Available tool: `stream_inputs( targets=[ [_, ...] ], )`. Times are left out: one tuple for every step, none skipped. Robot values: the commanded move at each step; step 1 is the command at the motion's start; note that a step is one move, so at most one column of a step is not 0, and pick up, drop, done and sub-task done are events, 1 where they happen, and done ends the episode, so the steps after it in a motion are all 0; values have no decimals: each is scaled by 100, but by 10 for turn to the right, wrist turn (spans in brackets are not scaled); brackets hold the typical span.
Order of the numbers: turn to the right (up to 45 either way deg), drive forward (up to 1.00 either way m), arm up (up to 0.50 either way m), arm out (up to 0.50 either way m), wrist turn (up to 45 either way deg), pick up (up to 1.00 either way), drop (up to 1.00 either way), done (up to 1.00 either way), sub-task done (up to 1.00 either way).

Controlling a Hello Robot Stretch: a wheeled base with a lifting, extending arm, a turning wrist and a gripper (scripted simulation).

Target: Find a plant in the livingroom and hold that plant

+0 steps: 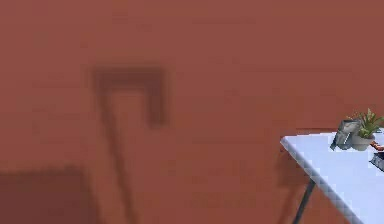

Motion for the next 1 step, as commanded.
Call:
stream_inputs(
  targets=[
    [450, 0, 0, 0, 0, 0, 0, 0, 0]
  ],
)
